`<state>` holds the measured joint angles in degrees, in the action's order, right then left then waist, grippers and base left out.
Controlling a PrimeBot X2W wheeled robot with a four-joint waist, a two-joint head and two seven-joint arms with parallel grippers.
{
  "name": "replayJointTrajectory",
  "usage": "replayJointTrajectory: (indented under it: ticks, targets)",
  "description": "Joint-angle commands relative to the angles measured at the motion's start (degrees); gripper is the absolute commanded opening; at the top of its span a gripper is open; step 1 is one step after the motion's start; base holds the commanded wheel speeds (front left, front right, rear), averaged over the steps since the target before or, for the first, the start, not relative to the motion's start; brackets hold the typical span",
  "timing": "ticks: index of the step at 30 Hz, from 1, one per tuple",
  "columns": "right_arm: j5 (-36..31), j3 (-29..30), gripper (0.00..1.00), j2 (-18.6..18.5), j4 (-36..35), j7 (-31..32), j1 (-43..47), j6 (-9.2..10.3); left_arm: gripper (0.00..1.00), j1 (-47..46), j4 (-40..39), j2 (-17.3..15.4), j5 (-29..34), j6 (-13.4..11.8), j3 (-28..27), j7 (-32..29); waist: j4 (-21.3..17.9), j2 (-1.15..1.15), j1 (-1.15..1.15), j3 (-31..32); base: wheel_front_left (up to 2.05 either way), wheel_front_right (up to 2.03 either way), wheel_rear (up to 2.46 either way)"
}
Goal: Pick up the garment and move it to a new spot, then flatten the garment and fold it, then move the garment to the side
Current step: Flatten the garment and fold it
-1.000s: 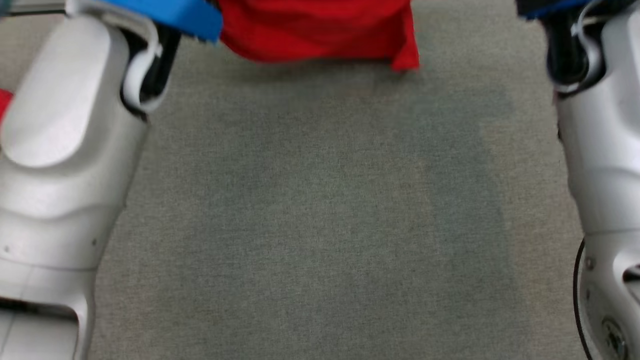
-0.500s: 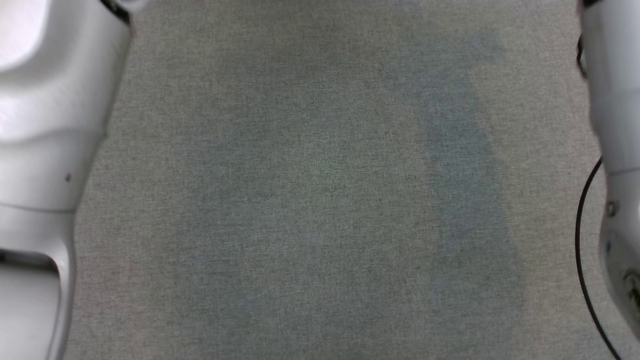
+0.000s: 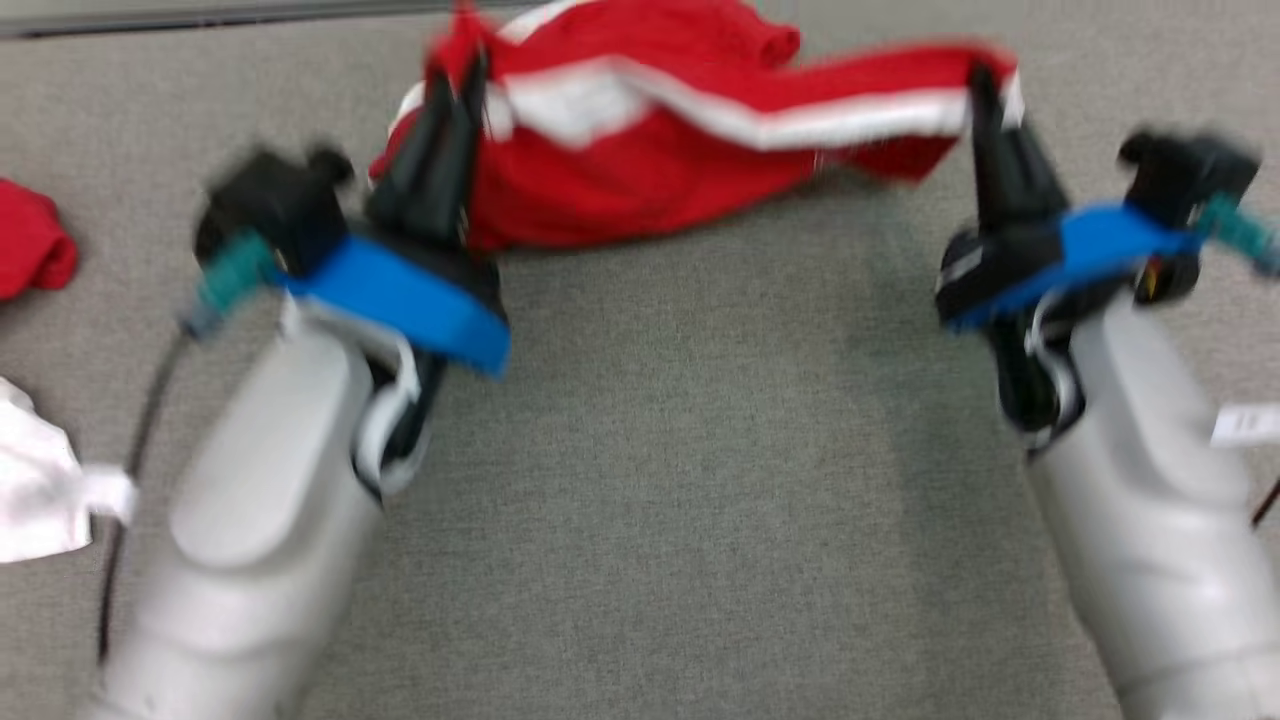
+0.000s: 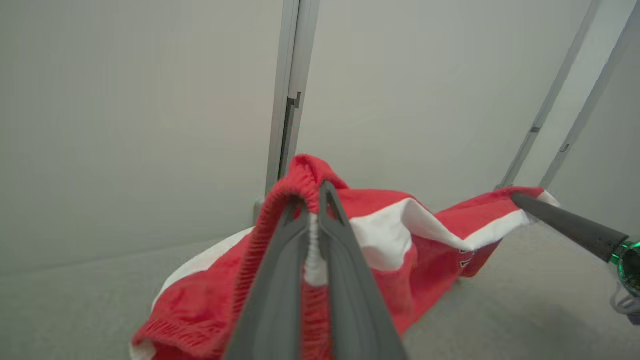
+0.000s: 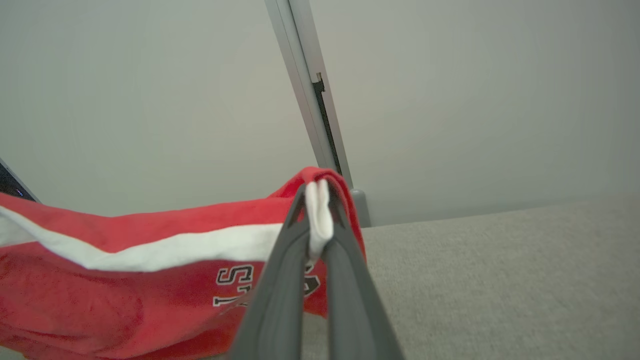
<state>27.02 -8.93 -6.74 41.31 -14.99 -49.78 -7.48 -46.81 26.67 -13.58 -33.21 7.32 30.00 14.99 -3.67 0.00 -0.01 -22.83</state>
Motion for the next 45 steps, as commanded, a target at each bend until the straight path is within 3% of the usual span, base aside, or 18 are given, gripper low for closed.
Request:
replayJointTrajectory:
  ticks: [1, 14, 27, 34, 45]
  targets:
    - [0.2, -0.3, 0.00, -0.3, -1.2, -0.3, 3.1, -0.03, 0.00, 3.2, -0.9, 0.2, 0.8, -0.3, -0.4, 0.3, -0.5, 0.00, 0.01, 1.2, 0.00, 0.00, 0.00]
    - [3.1, -1.2, 0.00, -0.7, -11.7, -0.2, 31.7, -0.03, 0.00, 32.7, -9.1, 1.9, 4.5, -0.8, -2.6, 0.3, 0.0, 0.00, 0.01, 9.6, 0.00, 0.00, 0.00]
    - [3.1, 3.5, 0.00, -0.6, -24.0, 3.7, 50.6, -0.03, 0.00, 45.1, -13.4, 1.5, 5.2, -1.3, -0.2, 0.0, 2.1, 0.00, 0.01, 14.5, 0.00, 0.00, 0.00]
    - [2.0, 6.2, 0.00, 0.4, -28.2, 7.0, 48.6, -0.03, 0.00, 43.4, -13.2, 2.2, 4.7, -1.4, -0.4, 0.0, 2.4, 0.00, 0.01, 14.6, 0.00, 0.00, 0.00]
    - [0.9, 6.4, 0.00, -1.4, -26.3, 10.8, 32.5, -0.03, 0.00, 35.2, -14.1, 3.9, 4.5, -0.7, -0.8, 0.2, 5.4, 0.00, 0.01, 10.1, 0.00, 0.00, 0.00]
